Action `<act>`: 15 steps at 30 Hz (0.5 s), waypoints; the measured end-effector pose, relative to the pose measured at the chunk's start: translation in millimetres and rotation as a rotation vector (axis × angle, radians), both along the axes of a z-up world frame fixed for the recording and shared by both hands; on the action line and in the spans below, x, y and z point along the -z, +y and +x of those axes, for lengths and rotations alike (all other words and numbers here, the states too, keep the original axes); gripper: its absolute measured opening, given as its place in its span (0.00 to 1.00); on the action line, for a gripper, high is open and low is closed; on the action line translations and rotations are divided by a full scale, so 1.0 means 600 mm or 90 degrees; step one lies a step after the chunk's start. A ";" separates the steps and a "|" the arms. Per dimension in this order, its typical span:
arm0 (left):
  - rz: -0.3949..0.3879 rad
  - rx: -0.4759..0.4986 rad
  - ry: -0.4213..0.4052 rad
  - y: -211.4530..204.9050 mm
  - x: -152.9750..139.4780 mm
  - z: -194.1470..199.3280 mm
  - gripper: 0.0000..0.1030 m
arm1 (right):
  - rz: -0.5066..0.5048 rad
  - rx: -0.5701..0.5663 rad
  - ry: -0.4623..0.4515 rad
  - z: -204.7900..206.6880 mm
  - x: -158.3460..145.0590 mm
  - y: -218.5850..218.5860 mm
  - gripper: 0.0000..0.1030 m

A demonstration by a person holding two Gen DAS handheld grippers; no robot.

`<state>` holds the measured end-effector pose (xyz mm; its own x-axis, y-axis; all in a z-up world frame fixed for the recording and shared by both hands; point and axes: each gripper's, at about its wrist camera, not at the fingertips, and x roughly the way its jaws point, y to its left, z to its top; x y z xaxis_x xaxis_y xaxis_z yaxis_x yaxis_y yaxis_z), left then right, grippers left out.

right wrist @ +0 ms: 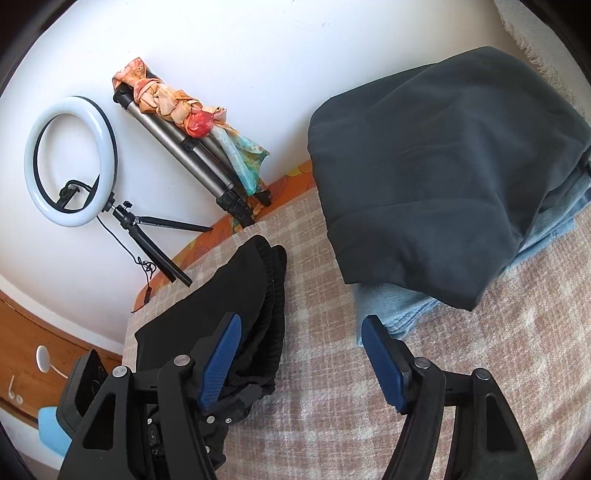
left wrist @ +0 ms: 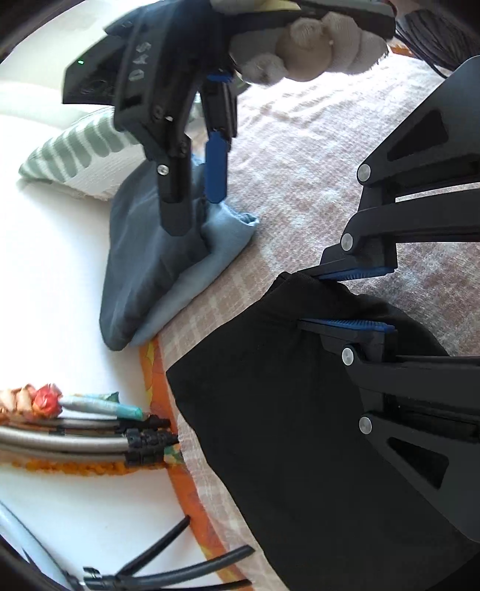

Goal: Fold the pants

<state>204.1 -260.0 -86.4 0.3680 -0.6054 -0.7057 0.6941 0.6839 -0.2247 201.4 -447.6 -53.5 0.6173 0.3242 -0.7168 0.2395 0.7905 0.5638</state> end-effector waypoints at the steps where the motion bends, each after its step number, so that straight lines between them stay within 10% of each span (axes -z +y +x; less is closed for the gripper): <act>1: -0.015 -0.008 -0.002 0.008 -0.007 0.000 0.15 | -0.004 -0.010 0.001 0.010 -0.001 0.005 0.69; 15: -0.044 -0.020 -0.009 0.023 -0.019 -0.010 0.15 | 0.130 -0.086 0.086 0.142 0.097 0.055 0.76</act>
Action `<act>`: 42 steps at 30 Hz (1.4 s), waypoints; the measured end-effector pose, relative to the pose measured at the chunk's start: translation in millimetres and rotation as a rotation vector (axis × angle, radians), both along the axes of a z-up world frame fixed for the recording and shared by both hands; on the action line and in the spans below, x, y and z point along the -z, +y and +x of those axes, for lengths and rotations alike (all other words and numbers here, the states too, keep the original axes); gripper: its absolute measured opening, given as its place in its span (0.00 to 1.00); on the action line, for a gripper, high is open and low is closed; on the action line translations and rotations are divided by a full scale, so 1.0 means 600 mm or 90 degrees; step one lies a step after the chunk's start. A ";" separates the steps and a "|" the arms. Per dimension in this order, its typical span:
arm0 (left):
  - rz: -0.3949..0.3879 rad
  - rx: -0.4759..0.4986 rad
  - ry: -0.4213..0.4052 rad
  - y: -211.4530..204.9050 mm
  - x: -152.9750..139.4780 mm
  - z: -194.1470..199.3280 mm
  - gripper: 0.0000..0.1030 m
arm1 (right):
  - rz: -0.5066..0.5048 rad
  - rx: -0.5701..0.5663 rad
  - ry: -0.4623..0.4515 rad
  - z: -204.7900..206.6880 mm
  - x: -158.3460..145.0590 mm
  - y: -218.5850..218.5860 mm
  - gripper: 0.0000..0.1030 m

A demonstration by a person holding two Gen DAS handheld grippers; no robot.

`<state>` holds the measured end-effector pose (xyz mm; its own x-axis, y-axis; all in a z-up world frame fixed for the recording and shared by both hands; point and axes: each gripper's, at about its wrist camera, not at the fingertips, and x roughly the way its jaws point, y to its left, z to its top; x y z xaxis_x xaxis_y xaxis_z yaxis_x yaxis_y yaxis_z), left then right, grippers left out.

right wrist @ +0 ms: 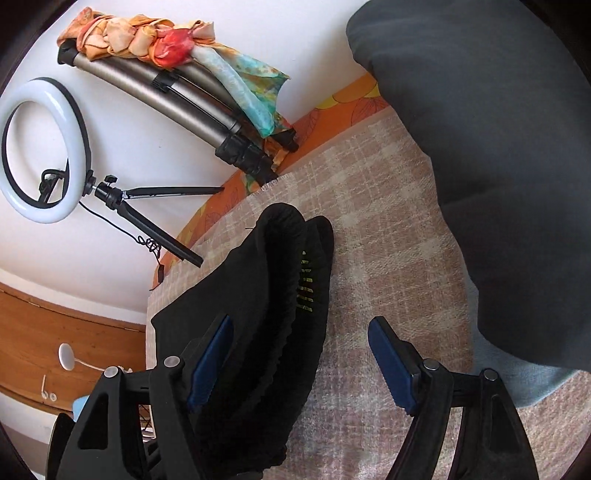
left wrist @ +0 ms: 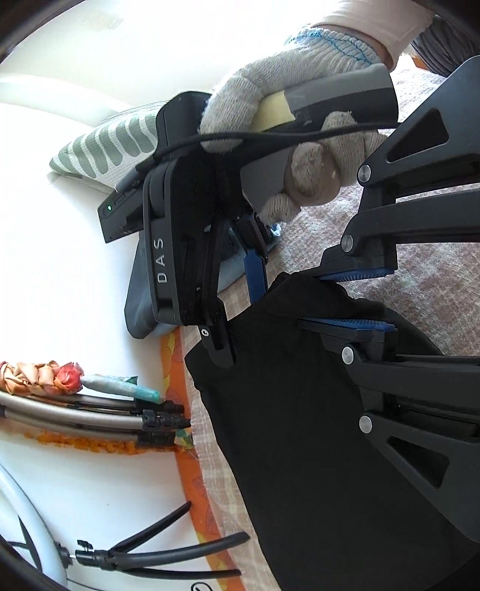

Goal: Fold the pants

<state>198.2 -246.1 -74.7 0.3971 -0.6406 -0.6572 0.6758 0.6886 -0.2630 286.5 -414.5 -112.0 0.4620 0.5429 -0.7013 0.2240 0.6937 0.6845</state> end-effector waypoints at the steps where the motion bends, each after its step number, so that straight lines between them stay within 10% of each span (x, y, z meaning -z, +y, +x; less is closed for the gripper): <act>1: -0.002 0.001 0.002 0.002 -0.002 -0.001 0.15 | 0.021 -0.001 0.000 0.005 0.006 0.000 0.76; 3: -0.003 0.002 -0.001 0.004 -0.005 -0.001 0.15 | 0.050 0.004 -0.006 0.014 0.014 -0.002 0.75; 10: -0.012 -0.004 0.002 0.015 -0.006 -0.017 0.14 | 0.133 0.028 -0.005 0.032 0.042 -0.008 0.18; 13: -0.032 -0.014 0.009 0.022 -0.007 -0.023 0.14 | 0.118 0.034 -0.025 0.026 0.023 -0.004 0.13; 31: -0.080 -0.080 0.003 0.209 -0.101 -0.023 0.14 | -0.079 -0.070 -0.117 0.057 -0.186 0.193 0.11; 42: -0.100 -0.169 0.024 0.381 -0.077 -0.026 0.14 | -0.132 -0.172 -0.109 0.097 -0.186 0.413 0.10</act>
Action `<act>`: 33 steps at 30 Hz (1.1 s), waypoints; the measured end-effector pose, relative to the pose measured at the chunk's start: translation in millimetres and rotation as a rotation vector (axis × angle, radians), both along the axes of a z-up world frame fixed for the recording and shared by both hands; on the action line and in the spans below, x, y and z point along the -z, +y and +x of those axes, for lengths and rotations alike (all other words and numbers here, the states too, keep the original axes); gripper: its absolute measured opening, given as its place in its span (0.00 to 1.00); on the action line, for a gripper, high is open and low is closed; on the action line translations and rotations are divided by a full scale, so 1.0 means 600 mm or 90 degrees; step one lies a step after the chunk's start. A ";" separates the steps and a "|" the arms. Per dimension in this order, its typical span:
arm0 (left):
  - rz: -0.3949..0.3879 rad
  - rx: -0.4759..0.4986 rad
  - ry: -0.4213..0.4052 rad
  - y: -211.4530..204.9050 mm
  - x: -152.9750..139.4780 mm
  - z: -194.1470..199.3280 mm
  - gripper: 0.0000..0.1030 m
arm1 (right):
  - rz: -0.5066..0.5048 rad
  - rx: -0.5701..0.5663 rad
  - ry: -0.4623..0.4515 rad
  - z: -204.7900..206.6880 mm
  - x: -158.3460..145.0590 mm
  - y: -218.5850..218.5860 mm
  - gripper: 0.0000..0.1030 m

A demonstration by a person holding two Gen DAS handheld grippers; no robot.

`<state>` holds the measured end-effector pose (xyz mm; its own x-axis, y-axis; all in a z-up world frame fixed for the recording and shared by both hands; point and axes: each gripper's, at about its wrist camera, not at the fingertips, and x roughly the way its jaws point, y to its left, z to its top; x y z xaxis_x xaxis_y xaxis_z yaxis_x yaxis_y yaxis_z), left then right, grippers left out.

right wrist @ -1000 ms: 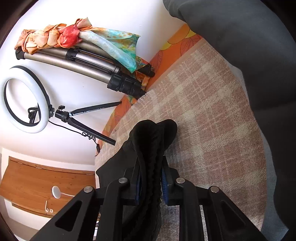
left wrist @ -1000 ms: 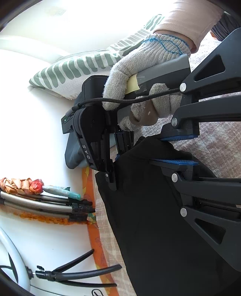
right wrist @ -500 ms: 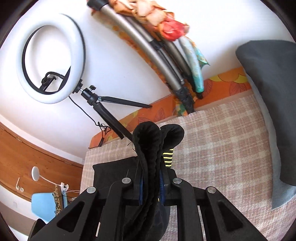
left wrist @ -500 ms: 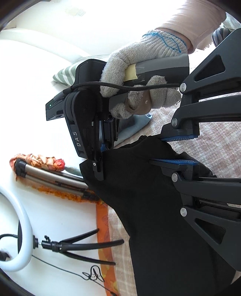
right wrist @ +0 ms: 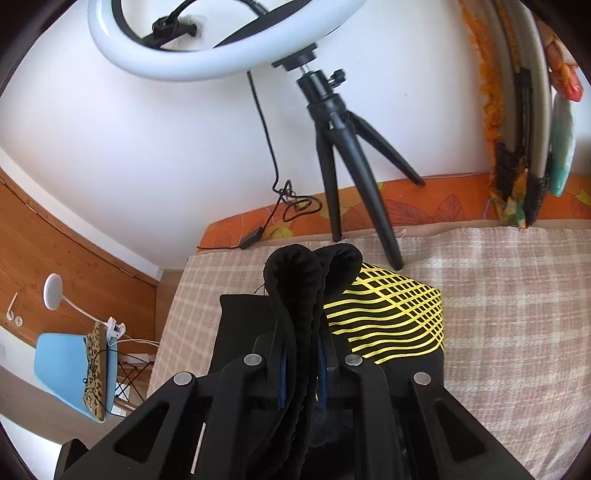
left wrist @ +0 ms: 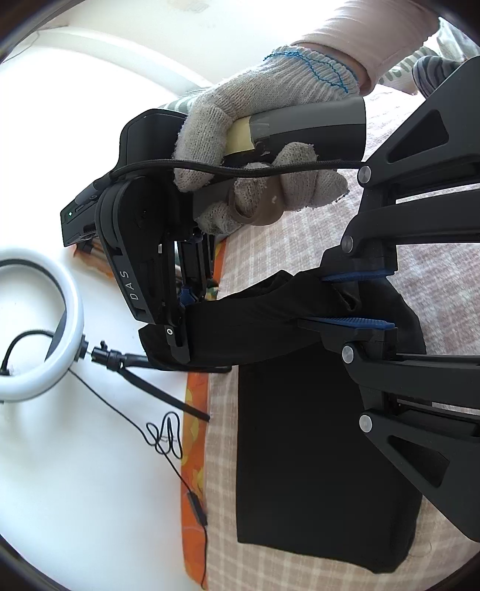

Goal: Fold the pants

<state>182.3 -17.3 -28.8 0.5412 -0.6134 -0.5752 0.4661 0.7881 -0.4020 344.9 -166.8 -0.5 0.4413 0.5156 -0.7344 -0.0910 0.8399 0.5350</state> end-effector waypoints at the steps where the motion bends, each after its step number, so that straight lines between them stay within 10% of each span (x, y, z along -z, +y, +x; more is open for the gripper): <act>1: -0.006 -0.012 0.004 0.017 0.005 0.000 0.14 | -0.008 -0.008 0.003 0.005 0.006 0.019 0.10; 23: -0.072 -0.175 0.079 0.237 0.116 -0.025 0.14 | -0.094 -0.110 0.057 0.043 0.120 0.302 0.10; 28: -0.063 -0.196 0.089 0.249 0.117 -0.023 0.16 | -0.081 -0.127 0.049 0.054 0.111 0.314 0.39; 33: -0.012 -0.223 0.092 0.262 0.114 -0.038 0.27 | -0.088 -0.146 -0.017 0.043 0.059 0.293 0.40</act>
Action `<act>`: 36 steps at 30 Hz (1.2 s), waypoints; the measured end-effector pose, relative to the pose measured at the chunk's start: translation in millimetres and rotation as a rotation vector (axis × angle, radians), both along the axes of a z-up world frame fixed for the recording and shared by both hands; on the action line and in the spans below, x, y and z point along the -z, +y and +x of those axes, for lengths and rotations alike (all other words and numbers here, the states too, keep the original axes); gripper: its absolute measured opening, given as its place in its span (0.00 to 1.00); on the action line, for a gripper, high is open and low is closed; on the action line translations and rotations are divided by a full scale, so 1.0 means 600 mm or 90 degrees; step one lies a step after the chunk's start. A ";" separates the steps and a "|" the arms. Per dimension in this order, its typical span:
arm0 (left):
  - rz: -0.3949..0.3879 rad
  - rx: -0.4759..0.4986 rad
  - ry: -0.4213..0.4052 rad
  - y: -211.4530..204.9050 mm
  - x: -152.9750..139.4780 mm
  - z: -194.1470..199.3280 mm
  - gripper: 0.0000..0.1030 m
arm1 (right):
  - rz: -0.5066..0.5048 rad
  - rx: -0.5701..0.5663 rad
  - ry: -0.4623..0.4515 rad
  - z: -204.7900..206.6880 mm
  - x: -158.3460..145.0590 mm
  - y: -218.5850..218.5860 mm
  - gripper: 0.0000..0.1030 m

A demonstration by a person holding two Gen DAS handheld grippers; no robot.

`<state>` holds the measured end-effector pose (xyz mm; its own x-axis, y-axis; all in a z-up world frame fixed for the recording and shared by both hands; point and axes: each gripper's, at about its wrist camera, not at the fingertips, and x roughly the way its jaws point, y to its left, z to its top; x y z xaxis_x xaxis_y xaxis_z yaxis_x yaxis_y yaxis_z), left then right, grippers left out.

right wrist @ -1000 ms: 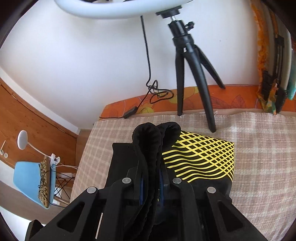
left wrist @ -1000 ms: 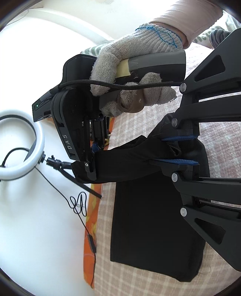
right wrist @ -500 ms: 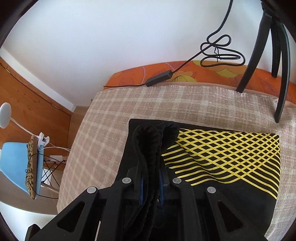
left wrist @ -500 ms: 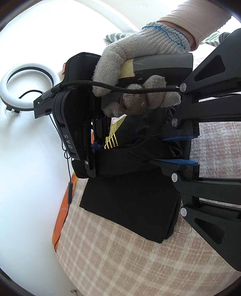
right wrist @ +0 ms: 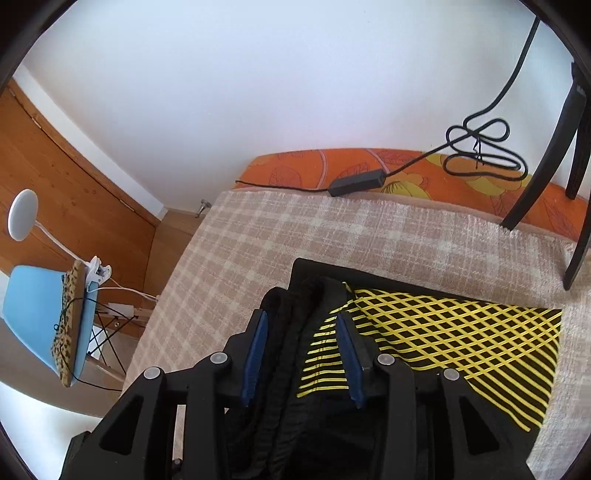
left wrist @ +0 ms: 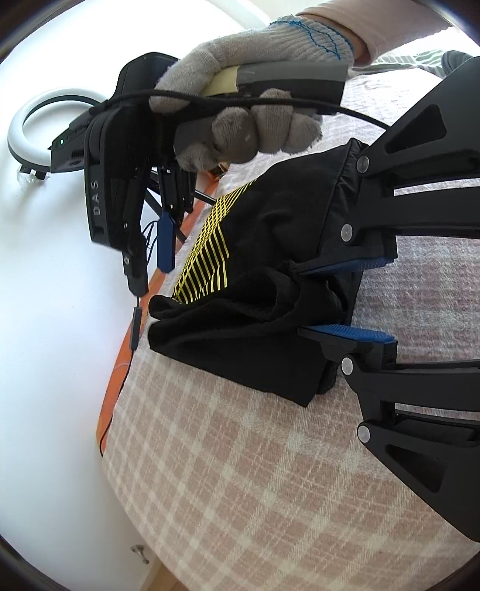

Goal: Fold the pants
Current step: 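Lay the folded shorts flat on the bed and open the left gripper, then grasp the folded shorts edge with the left gripper while the right gripper grasps the waistband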

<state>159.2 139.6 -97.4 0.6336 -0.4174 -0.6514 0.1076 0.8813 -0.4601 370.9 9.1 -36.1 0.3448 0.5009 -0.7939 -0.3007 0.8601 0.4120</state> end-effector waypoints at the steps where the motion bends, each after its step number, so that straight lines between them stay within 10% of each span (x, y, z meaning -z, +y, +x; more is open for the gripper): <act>1: 0.020 -0.008 -0.004 0.005 -0.004 -0.006 0.35 | -0.011 -0.003 -0.014 -0.005 -0.009 -0.008 0.40; 13: 0.121 -0.010 -0.056 -0.005 -0.061 0.026 0.40 | -0.131 -0.002 -0.094 -0.133 0.000 -0.173 0.40; 21: 0.286 -0.006 -0.008 -0.051 -0.003 0.090 0.40 | -0.124 0.006 -0.075 -0.116 0.042 -0.202 0.40; 29: 0.201 -0.056 0.016 0.039 -0.025 0.111 0.45 | -0.091 0.024 -0.031 -0.096 0.077 -0.234 0.40; 36: 0.120 0.021 0.028 0.006 -0.045 0.185 0.63 | -0.079 0.036 -0.053 -0.087 0.063 -0.267 0.60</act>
<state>270.4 143.5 -70.4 0.5907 -0.3045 -0.7472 0.1204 0.9490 -0.2915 318.6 -151.0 -74.2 0.4371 0.3791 -0.8156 -0.2796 0.9192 0.2774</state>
